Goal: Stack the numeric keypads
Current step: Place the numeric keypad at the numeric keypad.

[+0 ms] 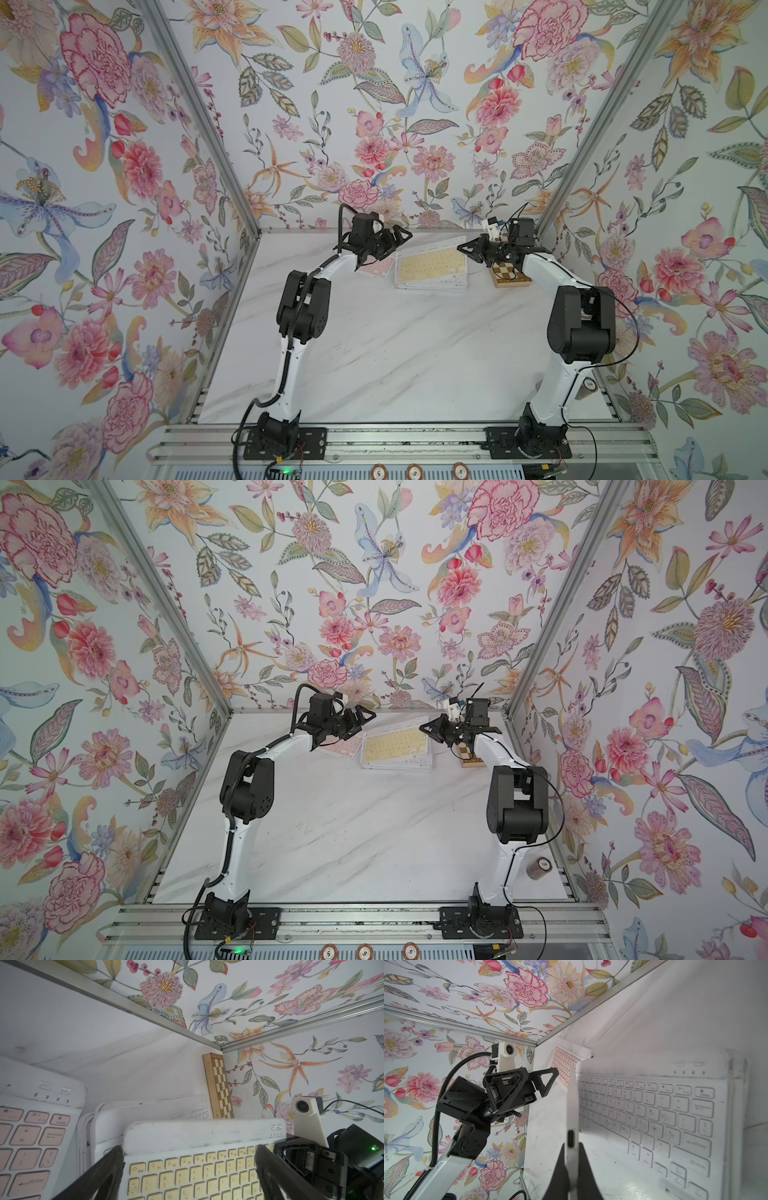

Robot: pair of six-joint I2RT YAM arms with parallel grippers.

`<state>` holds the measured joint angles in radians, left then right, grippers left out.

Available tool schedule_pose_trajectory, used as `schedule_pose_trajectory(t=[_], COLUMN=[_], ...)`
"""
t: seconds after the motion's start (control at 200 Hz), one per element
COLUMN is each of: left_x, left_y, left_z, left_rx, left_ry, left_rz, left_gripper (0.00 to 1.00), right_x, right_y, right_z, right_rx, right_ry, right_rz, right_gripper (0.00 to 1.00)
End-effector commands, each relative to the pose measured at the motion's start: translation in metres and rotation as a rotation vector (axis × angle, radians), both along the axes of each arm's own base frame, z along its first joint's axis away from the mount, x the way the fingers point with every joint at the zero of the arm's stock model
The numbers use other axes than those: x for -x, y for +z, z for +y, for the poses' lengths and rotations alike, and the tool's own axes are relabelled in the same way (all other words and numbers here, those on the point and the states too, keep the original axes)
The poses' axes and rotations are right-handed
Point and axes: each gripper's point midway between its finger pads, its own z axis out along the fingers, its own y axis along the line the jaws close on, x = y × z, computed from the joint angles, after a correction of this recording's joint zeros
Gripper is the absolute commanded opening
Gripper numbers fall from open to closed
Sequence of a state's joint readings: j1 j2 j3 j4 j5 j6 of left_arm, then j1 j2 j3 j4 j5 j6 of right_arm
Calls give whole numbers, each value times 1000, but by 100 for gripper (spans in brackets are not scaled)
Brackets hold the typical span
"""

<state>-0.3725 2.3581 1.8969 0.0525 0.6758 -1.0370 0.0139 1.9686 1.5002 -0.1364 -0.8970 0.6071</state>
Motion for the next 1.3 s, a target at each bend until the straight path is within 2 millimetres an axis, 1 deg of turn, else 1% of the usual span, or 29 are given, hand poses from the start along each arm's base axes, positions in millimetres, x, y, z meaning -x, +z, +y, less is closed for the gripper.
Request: schedule_pose_trajectory(t=[0.0,0.155,0.19,0.315,0.41,0.495,0.611,0.656,0.761,0.831,0.951,1.016,1.101,1.206,1.256,1.296], left_x=[-2,-2,-2,-1,0,2,5,5,7,8,10,10,11,12,12,11], left_y=[-3,-15,-18,-24,-28,-33,-38,-39,-41,-41,-36,-33,-28,-21,-14,-6], left_z=[-4,-4,-4,-3,-4,-4,-3,-3,-3,-2,-2,-2,-2,0,3,7], left_rx=[-27,-41,-44,-54,-55,-58,-64,-64,-66,-66,-66,-65,-66,-72,-74,-77], left_ry=[-17,-21,-23,-25,-28,-29,-31,-31,-33,-33,-37,-38,-42,-45,-47,-45], left_rz=[-12,6,9,22,30,37,49,53,59,60,51,49,40,32,22,9], left_gripper=[99,99,99,99,99,99,99,99,99,99,99,99,99,99,99,99], right_x=[-14,-27,-29,-34,-39,-42,-46,-48,-53,-56,-62,-65,-67,-66,-65,-64], right_y=[31,16,11,0,-9,-16,-24,-28,-34,-39,-42,-43,-45,-42,-40,-38], right_z=[3,-3,-4,-3,-4,-3,-5,-7,-10,-12,-22,-30,-37,-39,-42,-44], right_rx=[-62,-75,-76,-81,-80,-75,-63,-55,-38,-16,35,50,64,78,103,117], right_ry=[68,71,69,81,79,87,77,70,54,45,8,-15,-35,-39,-53,-62], right_rz=[-119,-97,-90,-73,-61,-48,-33,-27,-21,-10,-7,-6,-1,-3,-12,-18], right_gripper=[4,6,8,13,14,22,27,32,35,43,45,56,61,76,85,95])
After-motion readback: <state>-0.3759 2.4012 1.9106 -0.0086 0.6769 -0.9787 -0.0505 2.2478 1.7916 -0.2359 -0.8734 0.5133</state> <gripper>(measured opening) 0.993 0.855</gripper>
